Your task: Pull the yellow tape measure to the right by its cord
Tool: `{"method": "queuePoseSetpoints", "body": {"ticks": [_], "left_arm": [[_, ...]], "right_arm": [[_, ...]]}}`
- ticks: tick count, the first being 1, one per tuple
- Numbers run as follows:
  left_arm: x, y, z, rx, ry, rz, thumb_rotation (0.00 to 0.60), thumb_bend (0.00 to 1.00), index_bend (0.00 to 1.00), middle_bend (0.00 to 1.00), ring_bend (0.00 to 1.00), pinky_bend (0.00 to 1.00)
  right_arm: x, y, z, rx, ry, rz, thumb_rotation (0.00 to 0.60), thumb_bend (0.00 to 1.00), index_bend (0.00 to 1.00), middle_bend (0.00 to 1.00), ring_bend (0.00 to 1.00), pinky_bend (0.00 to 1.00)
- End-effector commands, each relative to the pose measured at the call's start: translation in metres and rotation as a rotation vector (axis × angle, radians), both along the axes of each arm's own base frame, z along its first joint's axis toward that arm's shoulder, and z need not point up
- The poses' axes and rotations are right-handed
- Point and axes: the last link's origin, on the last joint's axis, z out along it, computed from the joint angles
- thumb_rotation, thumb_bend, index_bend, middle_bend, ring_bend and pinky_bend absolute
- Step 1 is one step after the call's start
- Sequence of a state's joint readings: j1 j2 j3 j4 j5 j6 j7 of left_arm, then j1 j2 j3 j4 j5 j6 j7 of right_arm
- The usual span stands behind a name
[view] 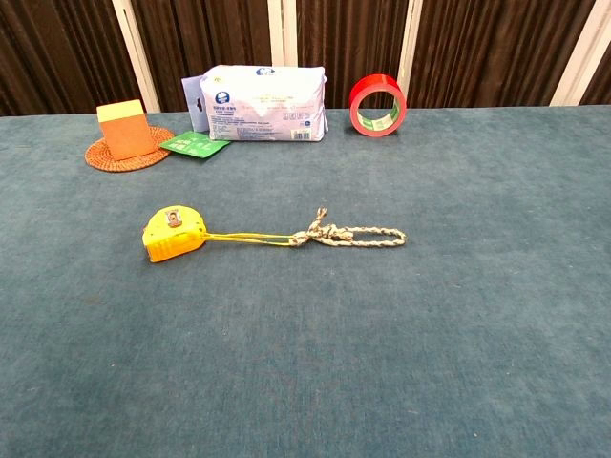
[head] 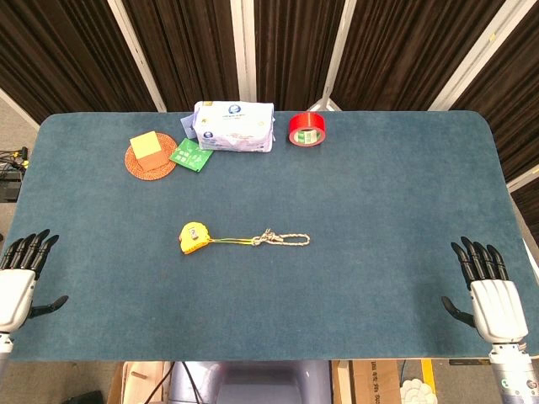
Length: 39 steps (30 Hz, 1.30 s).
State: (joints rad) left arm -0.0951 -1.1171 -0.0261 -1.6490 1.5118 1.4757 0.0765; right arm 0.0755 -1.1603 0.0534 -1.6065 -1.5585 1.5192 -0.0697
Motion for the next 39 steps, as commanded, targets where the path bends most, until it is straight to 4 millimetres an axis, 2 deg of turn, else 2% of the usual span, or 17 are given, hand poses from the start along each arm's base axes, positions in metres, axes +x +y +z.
{"method": "queuePoseSetpoints", "body": {"ticks": [1, 29, 35, 39], "left_arm": [[0.000, 0.000, 0.000, -0.001, 0.002, -0.001, 0.600, 0.00, 0.00, 0.00, 0.00, 0.00], [0.006, -0.007, -0.002, -0.017, 0.000, -0.028, 0.600, 0.00, 0.00, 0.00, 0.00, 0.00], [0.005, -0.006, -0.001, -0.010, -0.013, -0.018, 0.600, 0.00, 0.00, 0.00, 0.00, 0.00], [0.004, -0.006, -0.001, -0.014, -0.013, -0.010, 0.600, 0.00, 0.00, 0.00, 0.00, 0.00]], "right_arm": [[0.000, 0.000, 0.000, 0.005, -0.005, -0.003, 0.600, 0.24, 0.00, 0.00, 0.00, 0.00], [0.004, 0.000, -0.006, 0.054, -0.004, 0.013, 0.600, 0.24, 0.00, 0.00, 0.00, 0.00], [0.014, -0.003, -0.007, 0.067, -0.032, 0.063, 0.600, 0.24, 0.00, 0.00, 0.00, 0.00], [0.028, -0.012, -0.009, 0.074, -0.060, 0.115, 0.600, 0.24, 0.00, 0.00, 0.00, 0.00]]}}
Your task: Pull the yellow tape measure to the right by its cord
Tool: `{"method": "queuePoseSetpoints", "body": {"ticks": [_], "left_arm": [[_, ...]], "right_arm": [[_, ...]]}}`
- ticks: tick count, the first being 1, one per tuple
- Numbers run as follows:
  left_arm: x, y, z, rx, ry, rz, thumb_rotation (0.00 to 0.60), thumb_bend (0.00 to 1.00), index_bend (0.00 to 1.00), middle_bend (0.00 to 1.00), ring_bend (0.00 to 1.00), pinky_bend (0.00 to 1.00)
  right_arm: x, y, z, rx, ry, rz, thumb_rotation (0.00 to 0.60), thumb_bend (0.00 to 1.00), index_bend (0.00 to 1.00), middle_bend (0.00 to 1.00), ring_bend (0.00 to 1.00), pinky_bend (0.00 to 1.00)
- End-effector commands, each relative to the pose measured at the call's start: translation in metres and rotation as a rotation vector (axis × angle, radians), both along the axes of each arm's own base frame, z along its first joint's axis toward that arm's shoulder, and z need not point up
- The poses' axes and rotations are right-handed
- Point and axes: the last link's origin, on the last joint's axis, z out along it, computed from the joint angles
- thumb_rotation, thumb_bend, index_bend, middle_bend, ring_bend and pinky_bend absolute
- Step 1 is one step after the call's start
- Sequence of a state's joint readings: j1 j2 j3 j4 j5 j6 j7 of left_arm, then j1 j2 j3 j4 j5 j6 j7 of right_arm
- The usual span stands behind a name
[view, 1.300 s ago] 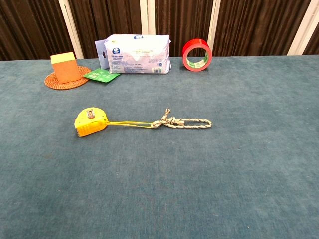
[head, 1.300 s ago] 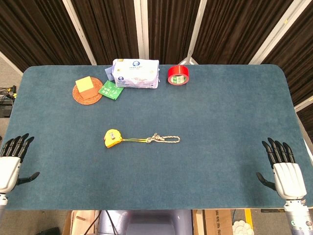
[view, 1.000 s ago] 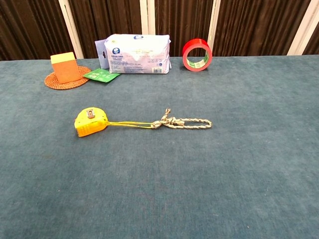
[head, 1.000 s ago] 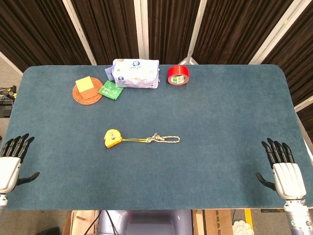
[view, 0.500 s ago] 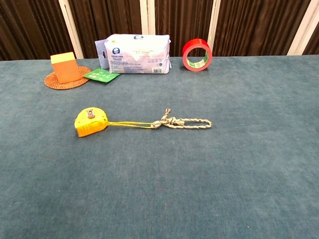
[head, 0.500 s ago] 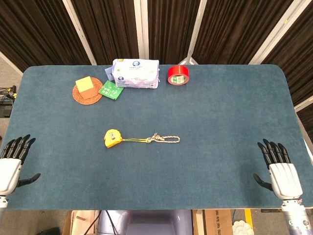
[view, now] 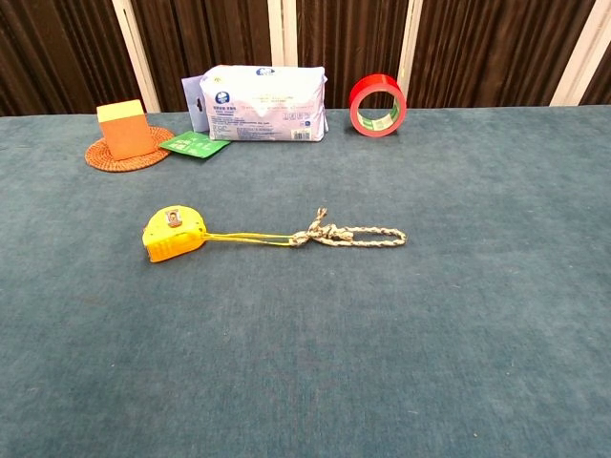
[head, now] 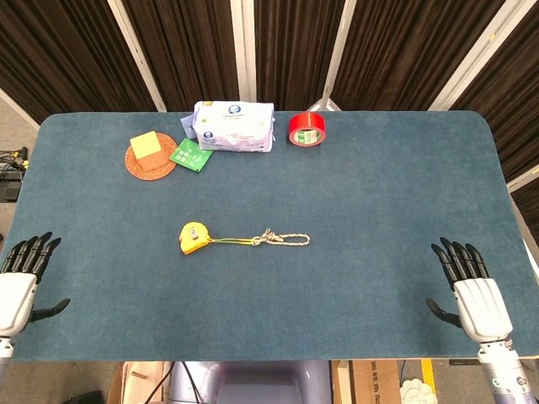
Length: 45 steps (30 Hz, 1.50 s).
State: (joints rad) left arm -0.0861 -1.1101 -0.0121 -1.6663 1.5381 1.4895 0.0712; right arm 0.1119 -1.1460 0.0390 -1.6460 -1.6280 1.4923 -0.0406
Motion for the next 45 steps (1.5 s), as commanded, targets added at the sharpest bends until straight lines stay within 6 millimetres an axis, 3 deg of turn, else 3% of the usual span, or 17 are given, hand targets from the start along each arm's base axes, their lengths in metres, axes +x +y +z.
{"method": "queuePoseSetpoints", "body": {"ticks": [1, 7, 12, 18, 33, 45], "left_arm": [[-0.001, 0.000, -0.001, -0.007, 0.000, 0.009, 0.600, 0.00, 0.00, 0.00, 0.00, 0.00], [0.000, 0.003, -0.001, -0.010, -0.005, 0.014, 0.600, 0.00, 0.00, 0.00, 0.00, 0.00], [0.001, 0.003, -0.003, -0.025, 0.003, 0.011, 0.600, 0.00, 0.00, 0.00, 0.00, 0.00], [0.001, 0.003, -0.003, -0.026, 0.000, 0.016, 0.600, 0.00, 0.00, 0.00, 0.00, 0.00], [0.001, 0.004, -0.006, -0.035, -0.007, 0.022, 0.600, 0.00, 0.00, 0.00, 0.00, 0.00], [-0.001, 0.006, -0.007, -0.041, -0.018, 0.038, 0.600, 0.00, 0.00, 0.00, 0.00, 0.00]], "right_arm": [[0.011, -0.009, -0.002, 0.011, -0.018, 0.036, 0.600, 0.24, 0.00, 0.00, 0.00, 0.00], [0.046, -0.047, -0.016, 0.076, -0.008, 0.116, 0.600, 0.24, 0.14, 0.01, 0.00, 0.00], [0.079, -0.075, -0.035, 0.134, -0.007, 0.154, 0.600, 0.25, 0.31, 0.10, 0.00, 0.00], [0.109, -0.097, -0.069, 0.185, 0.001, 0.176, 0.600, 0.30, 0.46, 0.16, 0.00, 0.00], [0.140, -0.121, -0.150, 0.263, 0.034, 0.131, 0.600, 0.36, 0.53, 0.19, 0.00, 0.00], [0.140, -0.143, -0.174, 0.255, 0.012, 0.036, 0.600, 0.36, 0.53, 0.19, 0.00, 0.00]]}}
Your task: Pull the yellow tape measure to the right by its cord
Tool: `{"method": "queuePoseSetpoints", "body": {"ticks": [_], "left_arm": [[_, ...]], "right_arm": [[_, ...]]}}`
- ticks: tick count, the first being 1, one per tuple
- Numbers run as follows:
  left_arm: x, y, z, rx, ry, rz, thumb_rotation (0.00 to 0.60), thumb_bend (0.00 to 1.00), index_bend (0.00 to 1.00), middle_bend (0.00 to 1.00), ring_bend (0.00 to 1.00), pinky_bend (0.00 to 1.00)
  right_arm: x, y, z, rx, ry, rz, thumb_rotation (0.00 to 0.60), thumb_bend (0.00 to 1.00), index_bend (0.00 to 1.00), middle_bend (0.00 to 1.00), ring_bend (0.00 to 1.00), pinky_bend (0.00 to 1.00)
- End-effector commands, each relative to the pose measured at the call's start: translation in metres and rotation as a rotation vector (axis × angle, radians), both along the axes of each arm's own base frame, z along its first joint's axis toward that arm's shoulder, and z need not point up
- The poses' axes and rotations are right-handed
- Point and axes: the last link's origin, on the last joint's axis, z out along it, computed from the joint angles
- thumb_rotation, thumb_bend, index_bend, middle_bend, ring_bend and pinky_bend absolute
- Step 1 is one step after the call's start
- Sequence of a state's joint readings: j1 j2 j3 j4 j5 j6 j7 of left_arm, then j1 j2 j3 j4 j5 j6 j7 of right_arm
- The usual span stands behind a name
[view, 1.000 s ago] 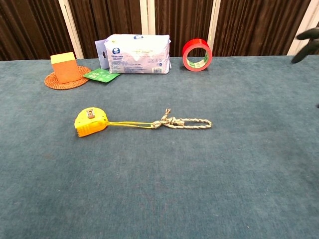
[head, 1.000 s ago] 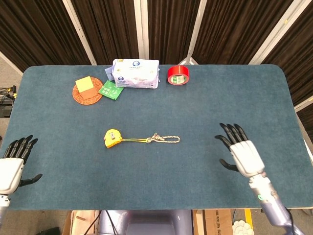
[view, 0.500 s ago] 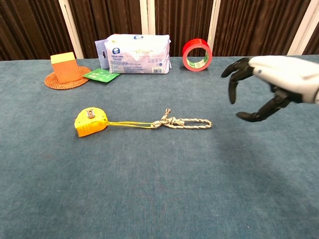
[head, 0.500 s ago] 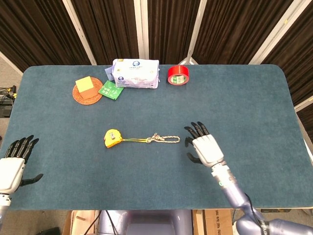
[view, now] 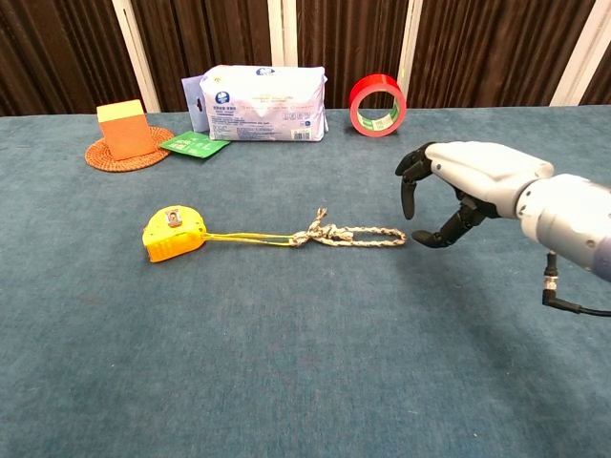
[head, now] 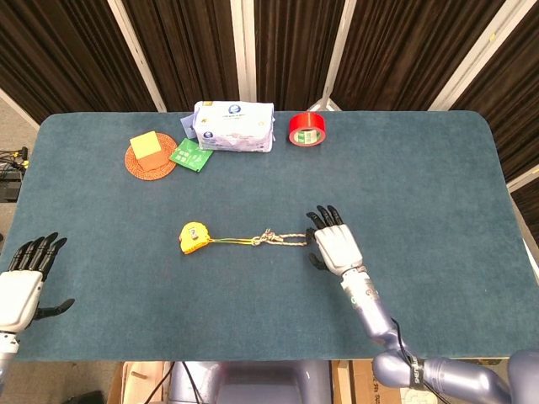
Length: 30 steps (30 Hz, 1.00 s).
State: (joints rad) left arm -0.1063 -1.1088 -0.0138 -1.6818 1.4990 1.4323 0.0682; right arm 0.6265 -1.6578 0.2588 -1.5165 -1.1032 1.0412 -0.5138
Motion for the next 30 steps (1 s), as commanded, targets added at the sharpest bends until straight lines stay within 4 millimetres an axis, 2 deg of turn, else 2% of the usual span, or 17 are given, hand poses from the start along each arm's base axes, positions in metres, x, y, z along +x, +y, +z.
{"method": "queuePoseSetpoints", "body": {"ticks": [1, 10, 22, 30], "left_arm": [[0.000, 0.001, -0.001, -0.002, -0.002, 0.005, 0.600, 0.00, 0.00, 0.00, 0.00, 0.00], [-0.001, 0.003, -0.003, -0.013, -0.007, 0.020, 0.600, 0.00, 0.00, 0.00, 0.00, 0.00], [-0.003, 0.005, -0.004, -0.023, -0.022, 0.041, 0.600, 0.00, 0.00, 0.00, 0.00, 0.00], [-0.004, 0.005, -0.003, -0.025, -0.022, 0.053, 0.600, 0.00, 0.00, 0.00, 0.00, 0.00]], "right_arm": [[0.002, -0.005, -0.007, 0.003, 0.001, -0.011, 0.600, 0.36, 0.53, 0.19, 0.00, 0.00], [0.001, -0.012, -0.028, 0.020, 0.022, -0.039, 0.600, 0.36, 0.53, 0.19, 0.00, 0.00], [-0.008, -0.019, -0.043, 0.010, 0.043, -0.072, 0.600, 0.36, 0.53, 0.19, 0.00, 0.00], [-0.003, -0.022, -0.047, -0.002, 0.036, -0.064, 0.600, 0.36, 0.53, 0.19, 0.00, 0.00]]}}
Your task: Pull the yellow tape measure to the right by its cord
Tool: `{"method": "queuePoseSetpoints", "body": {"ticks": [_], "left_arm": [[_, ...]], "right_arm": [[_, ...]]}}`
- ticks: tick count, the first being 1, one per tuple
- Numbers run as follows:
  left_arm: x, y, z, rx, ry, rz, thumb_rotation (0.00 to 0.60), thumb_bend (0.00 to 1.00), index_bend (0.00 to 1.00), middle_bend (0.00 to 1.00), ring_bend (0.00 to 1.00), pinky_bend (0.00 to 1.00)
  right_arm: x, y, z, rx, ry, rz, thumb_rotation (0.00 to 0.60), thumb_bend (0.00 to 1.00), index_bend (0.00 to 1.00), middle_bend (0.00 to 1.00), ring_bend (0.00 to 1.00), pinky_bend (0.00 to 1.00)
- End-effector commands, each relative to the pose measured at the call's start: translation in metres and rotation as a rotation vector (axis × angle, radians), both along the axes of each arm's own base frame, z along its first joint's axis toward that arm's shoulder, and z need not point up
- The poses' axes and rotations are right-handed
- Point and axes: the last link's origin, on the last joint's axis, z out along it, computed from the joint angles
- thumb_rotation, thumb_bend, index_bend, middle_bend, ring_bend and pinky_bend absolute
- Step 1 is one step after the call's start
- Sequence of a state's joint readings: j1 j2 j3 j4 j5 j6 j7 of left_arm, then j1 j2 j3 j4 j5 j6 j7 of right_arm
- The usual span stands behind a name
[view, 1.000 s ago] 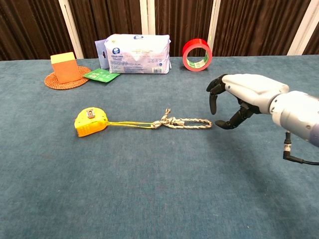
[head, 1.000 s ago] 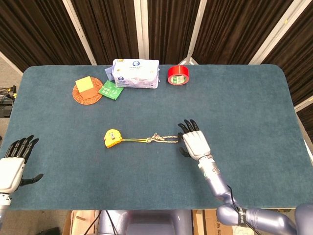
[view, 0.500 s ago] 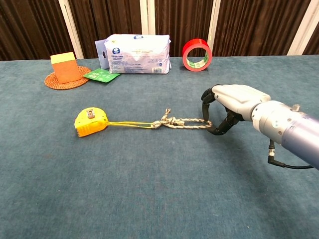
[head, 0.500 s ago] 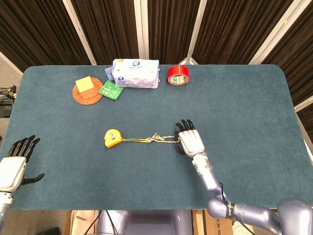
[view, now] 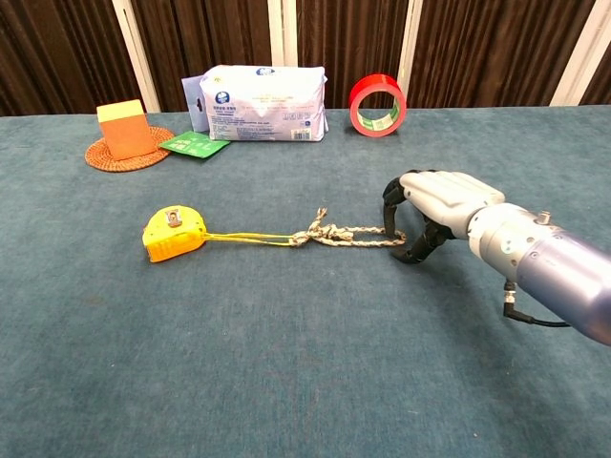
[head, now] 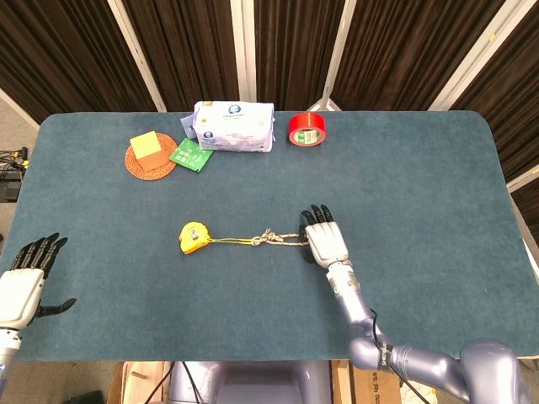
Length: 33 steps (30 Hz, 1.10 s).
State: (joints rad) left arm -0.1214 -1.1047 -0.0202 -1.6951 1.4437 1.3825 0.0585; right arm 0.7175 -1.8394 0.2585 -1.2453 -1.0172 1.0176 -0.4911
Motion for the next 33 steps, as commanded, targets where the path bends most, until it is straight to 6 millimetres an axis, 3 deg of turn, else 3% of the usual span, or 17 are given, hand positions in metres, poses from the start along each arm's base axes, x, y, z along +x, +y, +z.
{"method": "queuePoseSetpoints", "body": {"ticks": [1, 16, 33], "left_arm": [[-0.0002, -0.0001, -0.0001, -0.002, -0.001, 0.002, 0.600, 0.00, 0.00, 0.00, 0.00, 0.00], [-0.0010, -0.0011, 0.0009, -0.007, -0.001, 0.011, 0.600, 0.00, 0.00, 0.00, 0.00, 0.00], [-0.0009, -0.0014, 0.0010, -0.008, -0.003, 0.012, 0.600, 0.00, 0.00, 0.00, 0.00, 0.00]], "right_arm": [[0.0005, -0.0003, -0.0004, -0.001, 0.002, 0.000, 0.600, 0.36, 0.53, 0.19, 0.00, 0.00], [0.0006, 0.0006, -0.0043, 0.007, 0.012, -0.010, 0.600, 0.43, 0.53, 0.20, 0.00, 0.00], [-0.0018, 0.0030, -0.0048, 0.008, 0.017, -0.014, 0.600, 0.45, 0.62, 0.22, 0.00, 0.00]]}}
